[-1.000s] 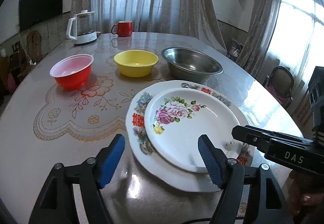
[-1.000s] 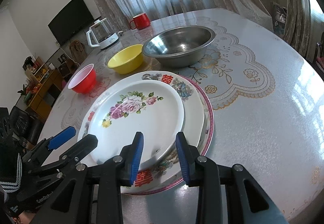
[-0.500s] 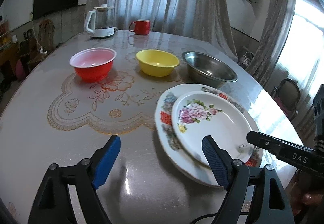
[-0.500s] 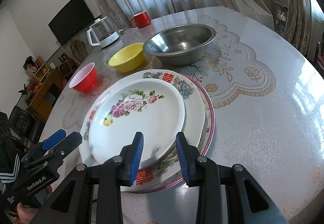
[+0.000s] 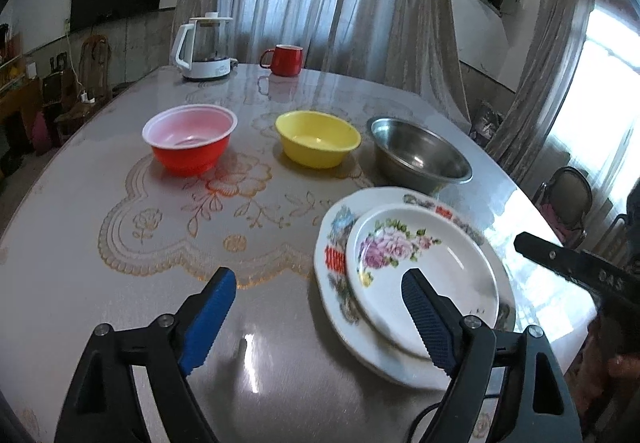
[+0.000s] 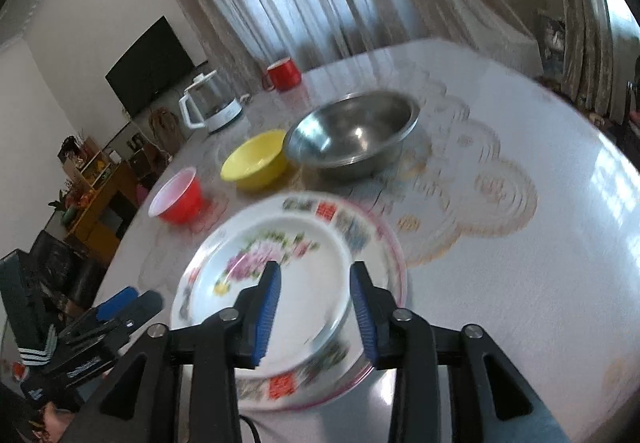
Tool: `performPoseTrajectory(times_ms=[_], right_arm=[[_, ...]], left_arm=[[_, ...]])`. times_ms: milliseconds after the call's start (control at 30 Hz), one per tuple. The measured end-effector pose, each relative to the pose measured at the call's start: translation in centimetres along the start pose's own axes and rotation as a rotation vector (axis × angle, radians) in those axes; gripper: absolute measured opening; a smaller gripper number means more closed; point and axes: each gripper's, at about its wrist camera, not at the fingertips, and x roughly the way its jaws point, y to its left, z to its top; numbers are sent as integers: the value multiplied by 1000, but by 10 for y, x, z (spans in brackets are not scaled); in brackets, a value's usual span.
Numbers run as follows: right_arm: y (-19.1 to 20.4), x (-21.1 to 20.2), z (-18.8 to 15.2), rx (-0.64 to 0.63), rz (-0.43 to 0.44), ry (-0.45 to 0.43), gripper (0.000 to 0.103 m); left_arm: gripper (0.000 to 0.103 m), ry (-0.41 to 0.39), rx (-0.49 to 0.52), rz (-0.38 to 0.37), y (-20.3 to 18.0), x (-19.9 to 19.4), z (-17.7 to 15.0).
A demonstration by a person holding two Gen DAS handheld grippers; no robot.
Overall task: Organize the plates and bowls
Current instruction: 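Withdraw the right tool from the plate stack, then move the right tool to the steel bowl rim and close on it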
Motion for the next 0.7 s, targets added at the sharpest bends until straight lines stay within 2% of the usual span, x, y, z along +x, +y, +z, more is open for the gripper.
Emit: performPoseTrajectory(times_ms=[267,467,567,700], right_arm=[[-43,20,55,24,-91,-58,42],[-84,61,99,165,-66,-44,49],[-93,87,115,183,-56,-19,55],[-96,117,123,190,-19,4,55]], left_arm=[[88,15,3,-4,-5,16,25],[90,21,8,0,-12,27,44],[91,24,20,1,-16,33,51],[92,36,29,4,-20,42,60]])
